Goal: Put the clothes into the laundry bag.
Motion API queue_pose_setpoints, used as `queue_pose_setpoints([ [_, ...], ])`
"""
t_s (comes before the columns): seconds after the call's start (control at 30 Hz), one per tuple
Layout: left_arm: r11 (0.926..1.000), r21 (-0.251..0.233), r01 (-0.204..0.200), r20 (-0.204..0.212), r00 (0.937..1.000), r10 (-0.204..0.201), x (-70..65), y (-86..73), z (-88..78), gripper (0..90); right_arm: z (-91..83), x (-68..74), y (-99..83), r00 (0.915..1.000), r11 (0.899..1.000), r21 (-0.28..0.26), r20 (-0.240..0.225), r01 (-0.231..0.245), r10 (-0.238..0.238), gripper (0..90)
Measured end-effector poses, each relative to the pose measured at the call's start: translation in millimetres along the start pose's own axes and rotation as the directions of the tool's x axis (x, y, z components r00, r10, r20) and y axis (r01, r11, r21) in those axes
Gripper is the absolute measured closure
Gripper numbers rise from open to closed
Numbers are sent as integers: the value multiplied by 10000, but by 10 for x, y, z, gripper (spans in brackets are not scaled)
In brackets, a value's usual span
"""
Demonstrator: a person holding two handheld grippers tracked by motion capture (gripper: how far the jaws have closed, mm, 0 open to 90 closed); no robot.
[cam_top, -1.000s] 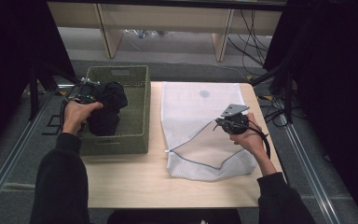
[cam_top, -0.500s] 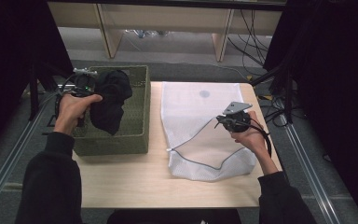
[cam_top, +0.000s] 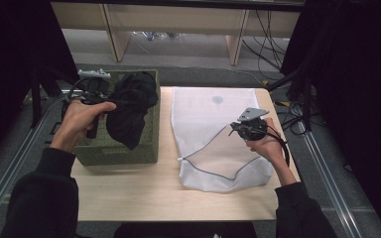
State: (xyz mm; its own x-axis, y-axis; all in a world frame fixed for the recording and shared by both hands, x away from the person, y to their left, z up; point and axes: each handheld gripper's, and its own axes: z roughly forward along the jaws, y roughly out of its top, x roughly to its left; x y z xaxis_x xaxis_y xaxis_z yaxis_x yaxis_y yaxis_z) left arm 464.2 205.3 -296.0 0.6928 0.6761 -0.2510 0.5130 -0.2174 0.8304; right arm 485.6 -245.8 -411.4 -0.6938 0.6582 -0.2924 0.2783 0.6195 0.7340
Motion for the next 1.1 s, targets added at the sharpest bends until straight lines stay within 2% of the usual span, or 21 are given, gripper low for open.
queue_pose_setpoints([
  [0.07,9995,84,-313,64,9995,313,-108,-10,11,637,0,3,4,9998,9999,28,-108,-139,139,897],
  [0.1,9994,124,-335,181,9993,333,-144,-17,17,636,-12,1,8,9998,9999,68,-141,-134,135,897],
  [0.13,9992,100,-396,376,9985,392,-184,-26,26,636,-7,-9,9,9999,10000,-43,-147,33,-33,897],
  [0.2,9990,35,-446,536,9976,444,-276,-50,42,636,-21,-2,11,9998,9999,-3,-120,-144,144,897],
  [0.23,9987,27,-508,631,9967,506,-327,-61,52,636,-26,12,10,9991,9991,-12,-83,-419,419,897],
  [0.27,9983,14,-587,845,9947,584,-373,-73,64,636,-32,-10,18,9997,9997,21,-130,-224,224,898],
  [0.37,9986,-23,-529,1448,9881,527,-517,-118,117,635,-33,-8,16,9997,9998,-33,-138,-180,180,897],
  [0.4,9986,-53,-526,1509,9871,528,-551,-129,132,634,-34,-11,16,9998,9998,-57,-108,-192,191,897],
  [0.43,9982,-16,-604,1663,9843,598,-596,-145,155,634,-39,-23,20,9999,9999,-38,-117,-96,95,897],
  [0.6,9961,68,-881,2190,9721,845,-812,-224,283,633,-42,-17,12,9996,9997,-58,-146,-223,222,898],
  [0.67,9944,26,-1060,2459,9639,1022,-886,-258,347,632,-41,-25,11,9997,9997,-84,-84,-215,214,897],
  [0.7,9944,26,-1060,2459,9639,1022,-886,-258,347,632,-40,-30,11,9999,9999,-92,-91,-122,121,898],
  [0.73,9937,152,-1112,2673,9581,1032,-982,-321,447,632,-43,-17,9,9997,9997,-74,-93,-244,243,898],
  [0.8,9902,260,-1371,2773,9527,1246,-1053,-371,531,631,-41,-24,10,9997,9998,-73,-134,-202,201,897],
  [0.87,9900,273,-1383,3028,9450,1237,-1118,-424,625,632,-39,-27,8,9997,9998,-54,-148,-198,197,897],
  [0.9,9893,273,-1437,3135,9409,1280,-1134,-437,656,632,-38,-24,6,9997,9998,-74,-149,-201,200,897],
  [0.93,9881,339,-1501,3131,9405,1321,-1151,-449,681,631,-37,-29,5,9998,9999,-88,-166,-120,118,897],
  [1.0,9878,300,-1529,3255,9358,1350,-1194,-483,751,631,-47,-35,3,10000,9999,-108,2,-68,68,897],
  [1.03,9862,315,-1628,3325,9322,1432,-1217,-496,783,631,-48,-39,3,10000,9999,-123,39,-66,67,898],
  [1.07,9851,305,-1694,3481,9256,1484,-1243,-515,824,631,-47,-31,2,9998,9998,-90,-104,-185,184,897],
  [1.1,9847,293,-1716,3568,9220,1501,-1259,-528,856,630,-50,-38,3,10000,9999,-123,9,-80,80,897],
])
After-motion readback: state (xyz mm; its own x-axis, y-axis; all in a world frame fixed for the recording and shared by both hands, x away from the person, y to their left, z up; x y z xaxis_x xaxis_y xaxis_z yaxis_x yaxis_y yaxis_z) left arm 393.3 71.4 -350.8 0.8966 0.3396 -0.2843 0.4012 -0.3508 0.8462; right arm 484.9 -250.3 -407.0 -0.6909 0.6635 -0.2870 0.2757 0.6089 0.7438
